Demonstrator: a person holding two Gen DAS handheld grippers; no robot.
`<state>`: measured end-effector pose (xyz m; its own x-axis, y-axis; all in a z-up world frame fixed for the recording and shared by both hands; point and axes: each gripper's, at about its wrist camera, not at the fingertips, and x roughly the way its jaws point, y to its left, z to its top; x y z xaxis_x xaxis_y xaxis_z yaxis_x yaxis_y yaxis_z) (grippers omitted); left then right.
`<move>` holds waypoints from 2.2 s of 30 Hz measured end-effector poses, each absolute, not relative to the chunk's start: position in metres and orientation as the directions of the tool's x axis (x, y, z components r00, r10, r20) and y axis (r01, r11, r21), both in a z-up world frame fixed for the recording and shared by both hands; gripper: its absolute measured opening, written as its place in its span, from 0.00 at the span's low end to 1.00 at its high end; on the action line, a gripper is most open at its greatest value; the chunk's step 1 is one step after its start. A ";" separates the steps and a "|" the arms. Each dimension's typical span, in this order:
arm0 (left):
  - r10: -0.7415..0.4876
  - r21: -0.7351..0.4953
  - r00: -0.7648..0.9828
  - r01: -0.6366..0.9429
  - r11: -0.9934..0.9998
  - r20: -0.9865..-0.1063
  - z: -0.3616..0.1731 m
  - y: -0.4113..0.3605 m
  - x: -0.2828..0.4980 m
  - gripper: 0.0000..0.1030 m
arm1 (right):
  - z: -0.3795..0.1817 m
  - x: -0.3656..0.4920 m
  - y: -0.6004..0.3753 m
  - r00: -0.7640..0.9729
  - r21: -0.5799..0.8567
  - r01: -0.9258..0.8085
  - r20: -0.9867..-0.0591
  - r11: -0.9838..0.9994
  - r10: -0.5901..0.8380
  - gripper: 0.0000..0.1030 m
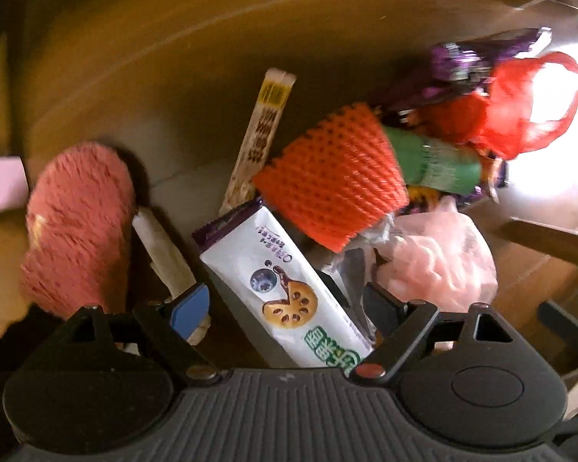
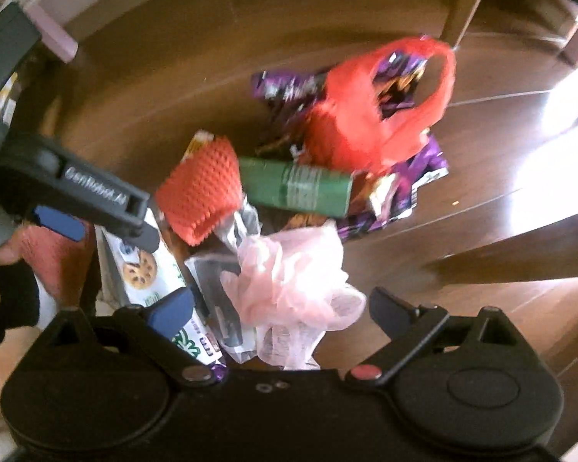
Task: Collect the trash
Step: 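Lower both tools to the trash pile on the floor, then grasp the biscuit packet with the left tool while the right tool grasps the pink mesh puff, then lift the biscuit packet with the left tool while the right tool carries the pink puff to the teal bin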
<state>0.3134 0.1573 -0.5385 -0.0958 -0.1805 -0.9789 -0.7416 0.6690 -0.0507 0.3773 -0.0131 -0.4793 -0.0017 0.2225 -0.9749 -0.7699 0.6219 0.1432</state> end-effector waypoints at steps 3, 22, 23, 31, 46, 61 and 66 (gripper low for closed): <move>-0.201 -0.043 -0.111 -0.773 0.633 -0.973 -0.555 0.156 0.311 0.85 | -0.498 0.375 -0.007 -0.008 0.137 -0.791 -0.977 0.597 0.212 0.96; -0.280 -0.068 -0.150 -0.766 0.639 -0.948 -0.616 0.143 0.302 0.55 | -0.553 0.383 -0.001 0.006 0.100 -0.736 -0.988 0.670 0.155 0.59; -0.283 -0.067 -0.153 -0.767 0.638 -0.947 -0.618 0.143 0.300 0.52 | -0.552 0.383 -0.001 0.007 0.097 -0.735 -0.989 0.671 0.151 0.55; -0.278 -0.094 -0.116 -0.762 0.641 -0.954 -0.590 0.138 0.297 0.39 | -0.525 0.380 -0.010 0.050 0.084 -0.678 -0.986 0.730 0.160 0.15; -0.212 -0.182 0.040 -0.684 0.706 -0.976 -0.452 0.120 0.279 0.36 | -0.371 0.350 -0.060 0.213 0.145 -0.599 -0.920 0.788 0.330 0.05; -0.131 -0.302 0.350 -0.495 0.815 -0.927 -0.230 0.073 0.262 0.36 | -0.154 0.287 -0.137 0.472 0.083 -0.672 -0.718 0.736 0.511 0.05; -0.085 -0.258 0.410 -0.389 0.884 -0.908 -0.164 0.039 0.267 0.36 | -0.102 0.270 -0.160 0.540 0.049 -0.671 -0.652 0.740 0.533 0.05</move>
<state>0.2667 0.0386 -0.1635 0.4096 -0.0848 -0.9083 -0.3889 0.8844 -0.2579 0.2697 -0.1600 -0.1024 0.5401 0.5326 -0.6516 -0.6709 0.7399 0.0486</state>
